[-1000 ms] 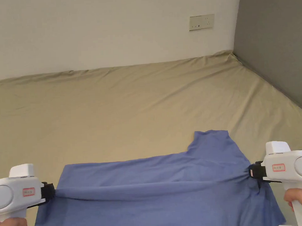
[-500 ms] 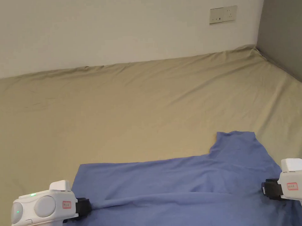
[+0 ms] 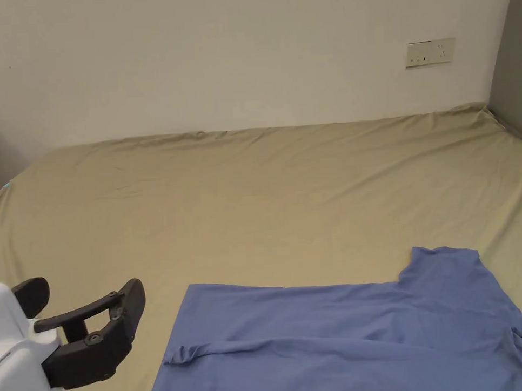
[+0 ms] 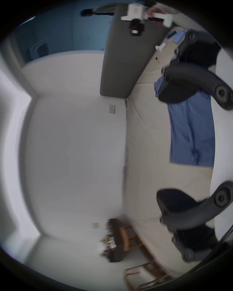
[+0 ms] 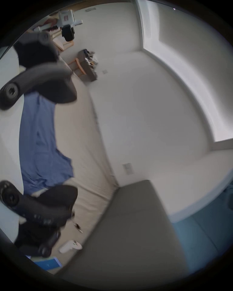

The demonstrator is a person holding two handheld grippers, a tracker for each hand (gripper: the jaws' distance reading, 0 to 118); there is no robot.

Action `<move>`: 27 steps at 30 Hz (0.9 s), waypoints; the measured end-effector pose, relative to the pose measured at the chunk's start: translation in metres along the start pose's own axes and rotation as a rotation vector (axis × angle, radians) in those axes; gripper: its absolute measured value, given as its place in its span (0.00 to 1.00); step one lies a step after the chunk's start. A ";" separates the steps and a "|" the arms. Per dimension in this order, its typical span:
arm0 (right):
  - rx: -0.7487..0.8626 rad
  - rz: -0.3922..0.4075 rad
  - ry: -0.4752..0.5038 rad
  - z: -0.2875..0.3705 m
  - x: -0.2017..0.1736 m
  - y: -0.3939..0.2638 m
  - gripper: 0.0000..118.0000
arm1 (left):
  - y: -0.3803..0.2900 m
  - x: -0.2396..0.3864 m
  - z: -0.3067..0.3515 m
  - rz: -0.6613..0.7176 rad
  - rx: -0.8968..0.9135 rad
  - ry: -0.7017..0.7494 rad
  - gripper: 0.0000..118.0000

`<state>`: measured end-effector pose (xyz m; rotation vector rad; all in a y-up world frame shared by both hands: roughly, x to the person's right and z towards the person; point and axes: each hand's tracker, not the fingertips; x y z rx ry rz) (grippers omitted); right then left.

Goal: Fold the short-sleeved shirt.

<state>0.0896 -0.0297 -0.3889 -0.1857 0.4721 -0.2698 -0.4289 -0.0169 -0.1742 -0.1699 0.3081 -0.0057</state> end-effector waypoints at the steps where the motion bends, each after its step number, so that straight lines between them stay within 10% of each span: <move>1: 0.057 0.032 -0.004 0.016 -0.007 0.004 0.54 | 0.007 0.012 0.016 -0.033 0.045 0.041 0.67; 3: 0.068 0.107 -0.044 0.030 -0.017 0.010 0.05 | 0.010 0.014 0.034 -0.013 0.045 0.042 0.18; 4: 0.069 0.145 -0.078 0.034 -0.022 0.011 0.02 | 0.010 0.010 0.035 0.036 0.016 0.026 0.00; 14: -0.038 0.063 -0.058 0.061 -0.012 0.000 0.00 | -0.120 -0.047 -0.107 0.288 -0.671 -0.073 0.04; 17: -0.070 0.090 -0.065 0.061 -0.010 -0.005 0.00 | -0.153 -0.048 -0.138 0.166 -0.731 -0.022 0.33; 19: -0.090 0.101 -0.085 0.059 -0.014 -0.009 0.00 | -0.174 -0.046 -0.155 0.217 -0.838 0.005 1.00; 25: -0.146 0.097 -0.103 0.051 0.005 -0.025 0.00 | -0.219 -0.028 -0.178 0.149 -0.940 0.009 0.96; 27: -0.159 0.094 -0.106 0.048 -0.003 -0.030 0.00 | -0.228 -0.020 -0.182 0.148 -0.946 0.014 0.62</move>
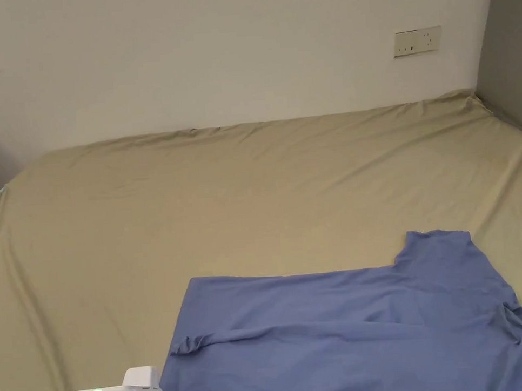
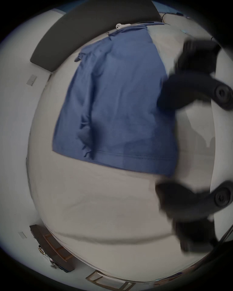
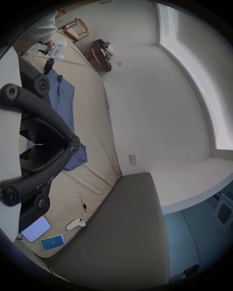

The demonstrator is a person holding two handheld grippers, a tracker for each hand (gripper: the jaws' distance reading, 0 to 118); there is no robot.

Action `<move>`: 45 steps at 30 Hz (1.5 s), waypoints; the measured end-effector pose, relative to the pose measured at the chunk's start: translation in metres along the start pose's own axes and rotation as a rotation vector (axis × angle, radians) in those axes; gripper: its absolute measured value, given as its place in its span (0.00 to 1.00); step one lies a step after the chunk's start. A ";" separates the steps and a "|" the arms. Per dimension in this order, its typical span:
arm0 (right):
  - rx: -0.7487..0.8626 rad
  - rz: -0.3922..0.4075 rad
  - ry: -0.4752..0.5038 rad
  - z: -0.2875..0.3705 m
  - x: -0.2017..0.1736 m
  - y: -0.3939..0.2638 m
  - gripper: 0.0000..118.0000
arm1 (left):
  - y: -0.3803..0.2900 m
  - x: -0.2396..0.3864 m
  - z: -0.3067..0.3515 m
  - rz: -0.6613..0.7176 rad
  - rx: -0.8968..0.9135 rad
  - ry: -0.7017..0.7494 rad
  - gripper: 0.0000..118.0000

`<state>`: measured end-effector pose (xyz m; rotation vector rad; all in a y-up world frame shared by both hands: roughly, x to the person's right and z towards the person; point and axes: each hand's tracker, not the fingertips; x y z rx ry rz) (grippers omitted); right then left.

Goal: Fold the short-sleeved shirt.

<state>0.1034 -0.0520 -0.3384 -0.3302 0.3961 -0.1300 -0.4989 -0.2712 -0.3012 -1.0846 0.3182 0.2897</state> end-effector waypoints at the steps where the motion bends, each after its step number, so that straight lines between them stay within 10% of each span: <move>1: -0.011 -0.003 0.003 -0.002 0.001 -0.003 0.00 | -0.002 0.006 0.001 0.000 0.005 0.010 0.62; 2: -0.024 -0.002 -0.007 -0.005 0.002 -0.006 0.00 | -0.005 0.007 0.006 -0.035 0.046 0.032 0.59; 5: -0.124 0.035 -0.041 -0.029 0.008 -0.022 0.00 | -0.003 0.014 0.016 -0.056 0.068 -0.071 0.10; 11: -0.347 0.053 -0.059 -0.113 0.047 -0.087 0.02 | 0.003 0.016 0.034 -0.041 0.148 -0.045 0.07; 14: -0.531 0.031 -0.057 -0.147 0.067 -0.117 0.98 | 0.008 0.010 0.050 -0.007 0.200 -0.068 0.07; 15: -0.588 0.025 -0.069 -0.159 0.074 -0.130 1.00 | 0.009 0.008 0.056 0.004 0.218 -0.082 0.07; 20: -0.695 -0.095 -0.017 -0.173 0.081 -0.165 0.79 | 0.009 0.012 0.080 -0.008 0.249 -0.105 0.07; 23: -0.687 -0.086 -0.046 -0.177 0.073 -0.185 0.10 | 0.006 0.018 0.079 -0.019 0.251 -0.091 0.07; 30: -0.608 -0.153 -0.061 -0.162 0.083 -0.157 0.08 | -0.001 0.009 0.090 0.009 0.227 -0.086 0.07; 45: -0.722 0.042 0.083 -0.034 0.084 -0.080 0.08 | -0.112 -0.010 0.174 0.079 0.069 -0.120 0.07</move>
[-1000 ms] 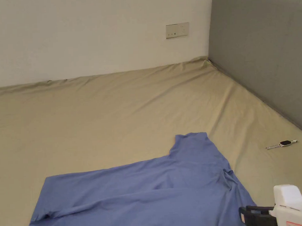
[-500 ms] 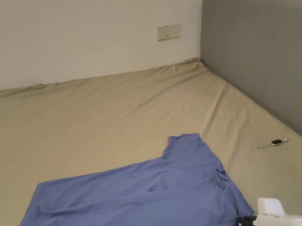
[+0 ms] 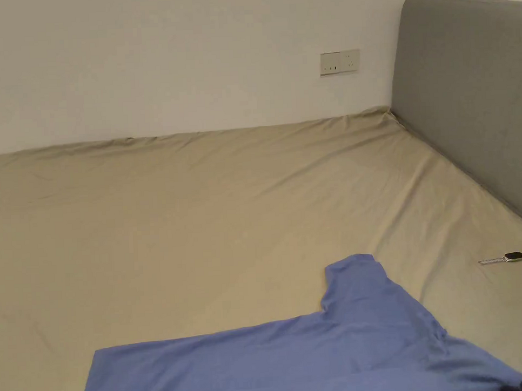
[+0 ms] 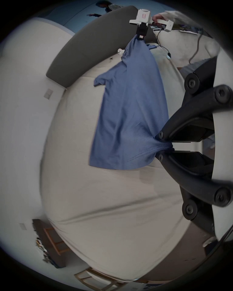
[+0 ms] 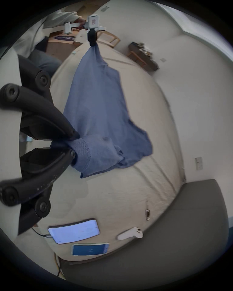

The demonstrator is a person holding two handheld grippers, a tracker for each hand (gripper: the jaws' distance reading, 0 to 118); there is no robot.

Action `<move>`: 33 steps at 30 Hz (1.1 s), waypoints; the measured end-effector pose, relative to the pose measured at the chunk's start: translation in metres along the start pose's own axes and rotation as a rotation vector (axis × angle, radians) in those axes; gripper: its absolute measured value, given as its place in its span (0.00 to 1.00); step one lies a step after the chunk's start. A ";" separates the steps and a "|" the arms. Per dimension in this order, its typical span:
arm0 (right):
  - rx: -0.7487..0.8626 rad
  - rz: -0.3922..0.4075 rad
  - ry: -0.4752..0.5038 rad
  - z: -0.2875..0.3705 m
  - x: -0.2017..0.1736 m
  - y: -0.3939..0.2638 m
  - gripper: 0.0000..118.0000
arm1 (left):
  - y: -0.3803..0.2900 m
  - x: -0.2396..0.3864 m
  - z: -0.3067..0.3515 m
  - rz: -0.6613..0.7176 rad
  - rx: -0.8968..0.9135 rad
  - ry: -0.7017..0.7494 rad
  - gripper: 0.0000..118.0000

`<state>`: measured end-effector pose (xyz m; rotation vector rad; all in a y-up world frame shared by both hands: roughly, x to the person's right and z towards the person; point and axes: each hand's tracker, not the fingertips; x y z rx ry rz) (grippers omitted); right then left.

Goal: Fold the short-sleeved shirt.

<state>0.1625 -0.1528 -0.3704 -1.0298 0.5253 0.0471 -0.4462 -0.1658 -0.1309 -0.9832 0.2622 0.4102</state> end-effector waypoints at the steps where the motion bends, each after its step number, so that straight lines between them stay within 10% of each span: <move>1: -0.037 0.006 -0.003 -0.009 0.000 -0.011 0.08 | -0.009 -0.003 -0.009 -0.005 -0.026 0.006 0.07; 12: -0.144 0.020 -0.095 -0.085 0.005 -0.075 0.11 | -0.055 -0.028 -0.074 0.016 -0.113 0.060 0.07; 14: -0.118 0.013 -0.110 -0.079 0.006 -0.073 0.36 | -0.058 -0.028 -0.075 0.025 -0.114 0.073 0.28; 16: -0.095 0.004 -0.162 -0.065 0.005 -0.066 0.94 | -0.055 -0.030 -0.064 0.034 -0.088 0.101 0.79; 17: -0.018 0.004 -0.183 -0.047 0.003 -0.059 1.00 | -0.051 -0.027 -0.048 0.067 -0.037 0.106 0.98; 24: 0.696 -0.064 0.010 0.096 -0.045 0.011 0.99 | 0.009 -0.011 0.085 0.099 0.556 -0.018 1.00; 26: 0.785 -0.097 0.046 0.113 -0.063 0.025 0.72 | 0.037 -0.003 0.093 0.055 0.580 -0.035 0.80; 28: 0.794 -0.096 0.031 0.118 -0.076 0.036 0.08 | 0.066 -0.004 0.083 -0.005 0.587 -0.009 0.14; 33: 0.774 -0.038 0.002 0.107 -0.095 0.055 0.00 | 0.158 -0.006 -0.004 -0.102 0.366 0.054 0.00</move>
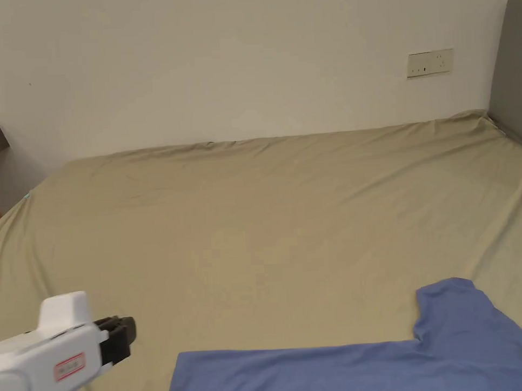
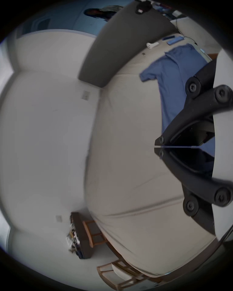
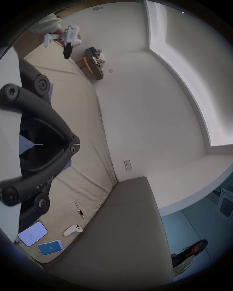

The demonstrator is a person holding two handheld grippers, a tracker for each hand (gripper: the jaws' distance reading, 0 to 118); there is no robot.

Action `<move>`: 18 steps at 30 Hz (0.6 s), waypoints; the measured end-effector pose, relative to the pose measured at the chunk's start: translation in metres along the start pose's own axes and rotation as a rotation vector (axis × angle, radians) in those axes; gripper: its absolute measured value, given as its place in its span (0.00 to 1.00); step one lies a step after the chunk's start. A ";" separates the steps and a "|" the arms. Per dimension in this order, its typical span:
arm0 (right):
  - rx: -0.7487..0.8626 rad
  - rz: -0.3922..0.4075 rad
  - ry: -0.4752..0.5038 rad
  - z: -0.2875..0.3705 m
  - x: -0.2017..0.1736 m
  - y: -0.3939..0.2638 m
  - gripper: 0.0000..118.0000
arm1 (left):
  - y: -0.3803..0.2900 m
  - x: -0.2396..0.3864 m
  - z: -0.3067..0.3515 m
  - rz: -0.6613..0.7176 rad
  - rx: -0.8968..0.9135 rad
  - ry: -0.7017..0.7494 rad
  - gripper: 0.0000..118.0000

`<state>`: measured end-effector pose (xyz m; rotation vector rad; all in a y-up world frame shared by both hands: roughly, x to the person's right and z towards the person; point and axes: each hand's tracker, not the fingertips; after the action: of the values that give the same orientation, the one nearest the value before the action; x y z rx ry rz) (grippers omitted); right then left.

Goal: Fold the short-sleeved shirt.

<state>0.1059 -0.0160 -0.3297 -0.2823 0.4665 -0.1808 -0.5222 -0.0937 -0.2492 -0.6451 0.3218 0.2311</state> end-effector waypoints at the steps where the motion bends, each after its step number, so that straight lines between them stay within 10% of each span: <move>1: -0.003 0.011 -0.022 -0.005 -0.001 -0.002 0.00 | 0.005 -0.001 -0.021 0.005 -0.053 0.001 0.00; 9: -0.054 -0.018 -0.046 -0.035 0.017 -0.015 0.00 | -0.006 -0.011 -0.178 0.058 -0.418 -0.034 0.01; 10: -0.055 0.003 -0.072 -0.036 0.020 -0.017 0.00 | -0.010 -0.012 -0.188 0.082 -0.423 -0.030 0.18; 12: -0.070 0.022 -0.083 -0.039 0.025 -0.019 0.00 | -0.020 -0.013 -0.208 0.105 -0.450 0.008 1.00; 18: -0.124 0.018 -0.112 -0.047 0.045 -0.034 0.00 | -0.046 -0.018 -0.241 0.098 -0.464 0.024 0.78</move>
<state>0.1195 -0.0690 -0.3784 -0.4073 0.3701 -0.1179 -0.5776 -0.2806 -0.3988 -1.0917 0.3260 0.3979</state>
